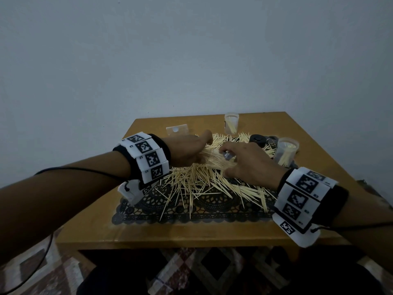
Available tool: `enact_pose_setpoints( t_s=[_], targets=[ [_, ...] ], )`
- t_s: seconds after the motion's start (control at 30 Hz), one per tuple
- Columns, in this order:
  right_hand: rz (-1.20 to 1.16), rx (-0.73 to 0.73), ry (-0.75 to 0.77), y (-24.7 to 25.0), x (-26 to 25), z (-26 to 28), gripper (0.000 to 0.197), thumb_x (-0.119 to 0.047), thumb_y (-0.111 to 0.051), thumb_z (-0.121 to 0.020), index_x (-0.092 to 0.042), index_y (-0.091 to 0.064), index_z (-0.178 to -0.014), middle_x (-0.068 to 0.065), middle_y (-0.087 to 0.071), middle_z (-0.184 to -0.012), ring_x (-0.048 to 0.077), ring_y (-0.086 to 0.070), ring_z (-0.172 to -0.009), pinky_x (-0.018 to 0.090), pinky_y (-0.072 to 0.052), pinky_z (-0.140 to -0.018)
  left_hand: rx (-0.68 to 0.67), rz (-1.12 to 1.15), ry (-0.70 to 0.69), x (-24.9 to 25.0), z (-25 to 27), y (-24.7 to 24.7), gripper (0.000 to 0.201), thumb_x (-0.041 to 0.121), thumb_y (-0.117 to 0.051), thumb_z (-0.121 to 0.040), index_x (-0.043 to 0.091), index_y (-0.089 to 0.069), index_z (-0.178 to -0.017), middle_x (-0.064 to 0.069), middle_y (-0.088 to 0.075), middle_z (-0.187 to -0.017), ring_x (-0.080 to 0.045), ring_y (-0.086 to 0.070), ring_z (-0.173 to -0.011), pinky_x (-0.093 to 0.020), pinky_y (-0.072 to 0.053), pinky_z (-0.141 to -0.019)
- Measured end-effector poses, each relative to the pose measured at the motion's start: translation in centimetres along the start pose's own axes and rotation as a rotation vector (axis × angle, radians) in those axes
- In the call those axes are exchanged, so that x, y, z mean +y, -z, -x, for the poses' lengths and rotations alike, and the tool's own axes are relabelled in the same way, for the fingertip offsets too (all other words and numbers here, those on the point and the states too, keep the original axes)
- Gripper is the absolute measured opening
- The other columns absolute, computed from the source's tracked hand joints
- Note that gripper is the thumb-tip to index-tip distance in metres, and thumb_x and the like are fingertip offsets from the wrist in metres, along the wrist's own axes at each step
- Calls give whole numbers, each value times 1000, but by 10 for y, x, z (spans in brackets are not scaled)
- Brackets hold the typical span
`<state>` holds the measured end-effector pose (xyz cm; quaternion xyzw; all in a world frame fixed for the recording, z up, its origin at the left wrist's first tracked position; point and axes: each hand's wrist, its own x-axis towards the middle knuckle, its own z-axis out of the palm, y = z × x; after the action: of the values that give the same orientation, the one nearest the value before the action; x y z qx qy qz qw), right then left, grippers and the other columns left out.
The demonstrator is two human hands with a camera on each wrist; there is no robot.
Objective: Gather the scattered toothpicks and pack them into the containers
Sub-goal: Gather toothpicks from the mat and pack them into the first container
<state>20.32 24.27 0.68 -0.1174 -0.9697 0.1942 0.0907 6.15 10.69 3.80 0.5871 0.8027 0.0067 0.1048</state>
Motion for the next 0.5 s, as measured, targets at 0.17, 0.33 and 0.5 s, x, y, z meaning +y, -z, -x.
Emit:
enact_pose_setpoints(
  t_s=[0.17,0.33,0.5],
  targets=[
    [-2,-15,-10,0,-2,1,58,-28,-81,-76,-24,-55,-128,2,-64,-120,17,-58,-93,27,-47,-75,-56,-11,19,5,-4,7,58,11,-66,-88,10,-24,-129,-8,-59,-88,-22,-56,-75,-38,-49,-68],
    [-6,-23,-10,0,-4,3,58,-27,-80,-77,-22,-54,-129,5,-63,-122,19,-59,-96,28,-48,-79,-91,-124,18,14,-9,8,70,5,-69,-83,11,-19,-132,-11,-60,-84,-27,-59,-77,-37,-49,-66],
    [-15,-18,-4,1,-5,4,57,-25,-80,-77,-20,-55,-128,7,-63,-122,21,-60,-95,29,-49,-78,-84,-192,27,18,-14,5,68,-1,-62,-85,11,-16,-135,-4,-47,-68,-18,-43,-56,-26,-33,-47]
  ],
)
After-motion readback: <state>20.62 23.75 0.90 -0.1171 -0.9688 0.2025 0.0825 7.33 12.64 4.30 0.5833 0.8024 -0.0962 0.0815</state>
